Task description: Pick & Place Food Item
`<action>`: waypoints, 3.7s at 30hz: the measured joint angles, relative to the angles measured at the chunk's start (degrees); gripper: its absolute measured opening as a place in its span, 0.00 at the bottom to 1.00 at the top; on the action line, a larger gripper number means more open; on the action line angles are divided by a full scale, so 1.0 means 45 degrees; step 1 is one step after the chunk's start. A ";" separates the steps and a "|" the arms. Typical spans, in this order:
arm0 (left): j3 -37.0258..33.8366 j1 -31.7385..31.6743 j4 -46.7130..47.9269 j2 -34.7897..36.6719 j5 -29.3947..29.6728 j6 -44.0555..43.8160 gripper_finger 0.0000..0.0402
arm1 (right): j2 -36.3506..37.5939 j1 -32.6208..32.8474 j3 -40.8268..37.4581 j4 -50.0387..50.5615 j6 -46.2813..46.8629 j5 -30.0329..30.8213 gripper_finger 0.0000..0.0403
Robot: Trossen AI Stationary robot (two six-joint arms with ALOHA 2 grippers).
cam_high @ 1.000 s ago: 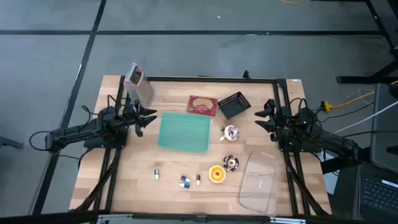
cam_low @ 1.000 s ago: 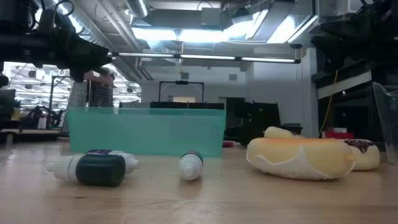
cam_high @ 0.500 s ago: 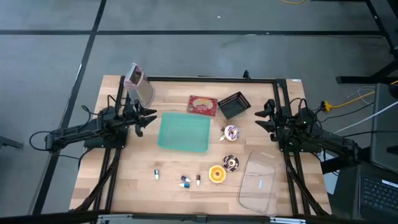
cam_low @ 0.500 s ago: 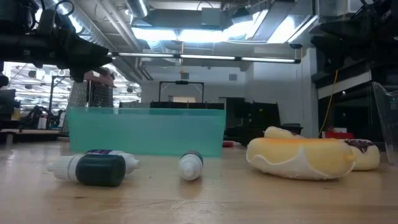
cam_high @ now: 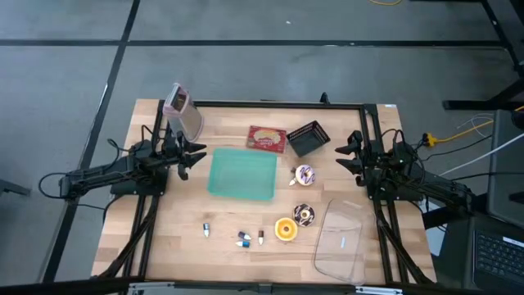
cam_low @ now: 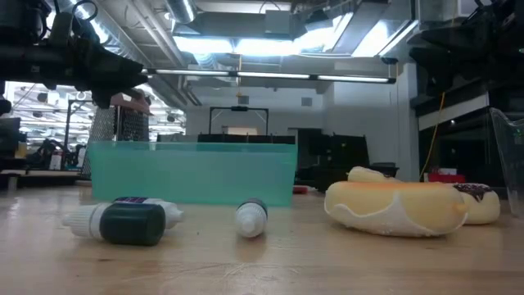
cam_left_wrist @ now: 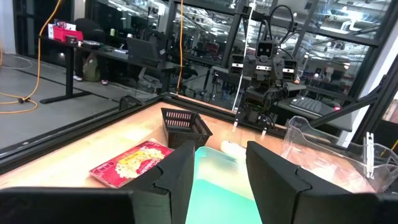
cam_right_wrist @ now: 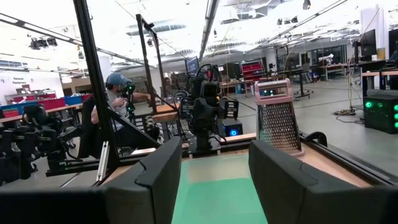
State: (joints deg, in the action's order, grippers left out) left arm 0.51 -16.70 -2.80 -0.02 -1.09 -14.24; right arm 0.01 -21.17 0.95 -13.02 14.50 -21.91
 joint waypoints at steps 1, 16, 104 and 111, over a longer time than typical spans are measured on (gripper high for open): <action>0.0000 0.0003 0.0000 0.0003 0.0000 0.0000 0.35 | 0.0000 0.0000 -0.0004 -0.0005 0.0000 0.0000 0.46; -0.0004 0.0003 0.0002 -0.0001 0.0004 0.0000 0.35 | -0.0005 0.0004 0.0006 -0.0356 -0.0089 0.2354 0.46; 0.8514 -0.1943 -0.1557 -1.5503 1.0746 1.3747 0.51 | -1.4965 0.3094 1.0414 0.0547 -0.5517 0.6206 0.46; 0.9561 -0.2377 0.0343 -1.5346 0.6937 0.7043 0.51 | -1.4965 0.3099 1.0414 0.0560 -0.6991 0.8059 0.46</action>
State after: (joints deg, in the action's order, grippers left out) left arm 43.54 -27.40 -1.26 -69.08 30.12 17.45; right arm -67.33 -7.22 47.81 -10.50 -16.96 14.36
